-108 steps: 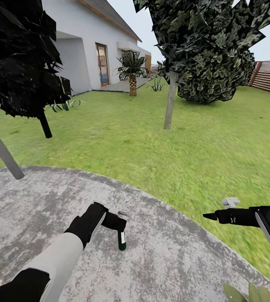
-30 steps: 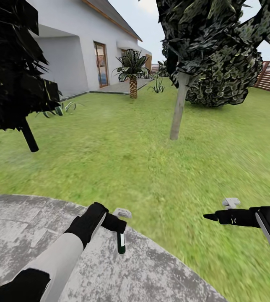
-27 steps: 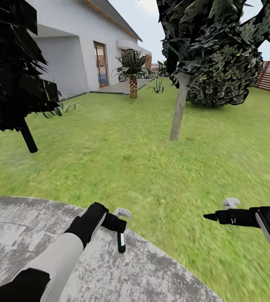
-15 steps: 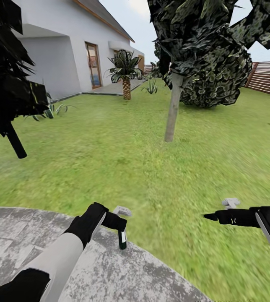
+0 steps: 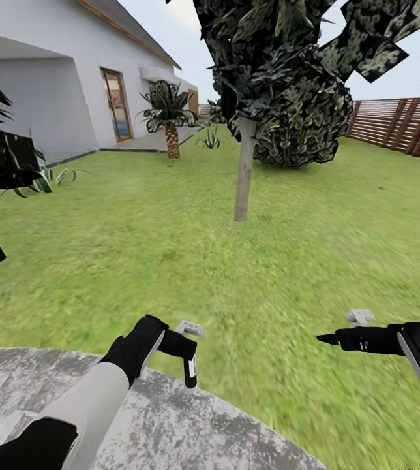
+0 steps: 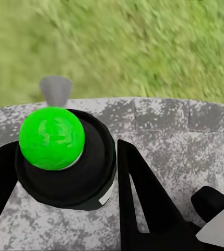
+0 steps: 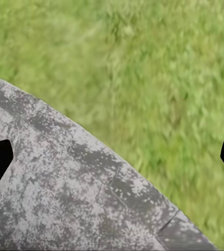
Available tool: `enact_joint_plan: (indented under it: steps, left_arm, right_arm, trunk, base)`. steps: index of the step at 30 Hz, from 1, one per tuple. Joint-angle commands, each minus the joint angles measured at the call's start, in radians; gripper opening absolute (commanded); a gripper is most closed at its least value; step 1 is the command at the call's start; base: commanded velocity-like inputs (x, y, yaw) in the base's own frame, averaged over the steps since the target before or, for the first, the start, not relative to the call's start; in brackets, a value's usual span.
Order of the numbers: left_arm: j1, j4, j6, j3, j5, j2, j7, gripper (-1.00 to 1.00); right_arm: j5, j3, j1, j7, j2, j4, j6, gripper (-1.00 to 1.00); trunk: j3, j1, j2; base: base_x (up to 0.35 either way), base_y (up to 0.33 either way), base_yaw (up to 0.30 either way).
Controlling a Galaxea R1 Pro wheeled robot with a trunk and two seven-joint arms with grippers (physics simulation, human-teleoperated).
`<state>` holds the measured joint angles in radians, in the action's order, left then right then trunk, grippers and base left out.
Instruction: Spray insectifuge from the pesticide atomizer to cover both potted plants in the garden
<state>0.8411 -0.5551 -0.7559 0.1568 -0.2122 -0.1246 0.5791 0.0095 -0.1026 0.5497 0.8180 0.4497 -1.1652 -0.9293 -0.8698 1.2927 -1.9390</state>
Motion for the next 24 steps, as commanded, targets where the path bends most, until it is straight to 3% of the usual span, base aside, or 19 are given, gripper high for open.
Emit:
enact_joint_plan:
  steps: [1,11,24]
  left_arm:
    - [0.000,-0.002,-0.002,0.000,-0.010,0.000,0.008,-1.00]
    - [0.000,-0.001,-0.002,-0.001,-0.010,0.000,0.008,-1.00]
    - [0.000,-0.001,-0.002,0.001,-0.010,0.000,0.008,-1.00]
  right_arm:
    - [0.001,-0.001,0.001,0.004,0.000,-0.001,-0.007,1.00]
    - [0.001,-0.001,0.001,0.004,0.000,-0.001,-0.007,1.00]
    - [0.001,-0.001,0.001,0.004,-0.001,-0.001,-0.007,1.00]
  trunk:
    - [0.000,0.000,0.000]
    - [0.010,0.000,0.000]
    - [0.025,0.000,0.000]
  base:
    - [0.226,0.196,-0.237]
    - [0.236,0.189,-0.218]
    - [0.021,0.009,-0.206]
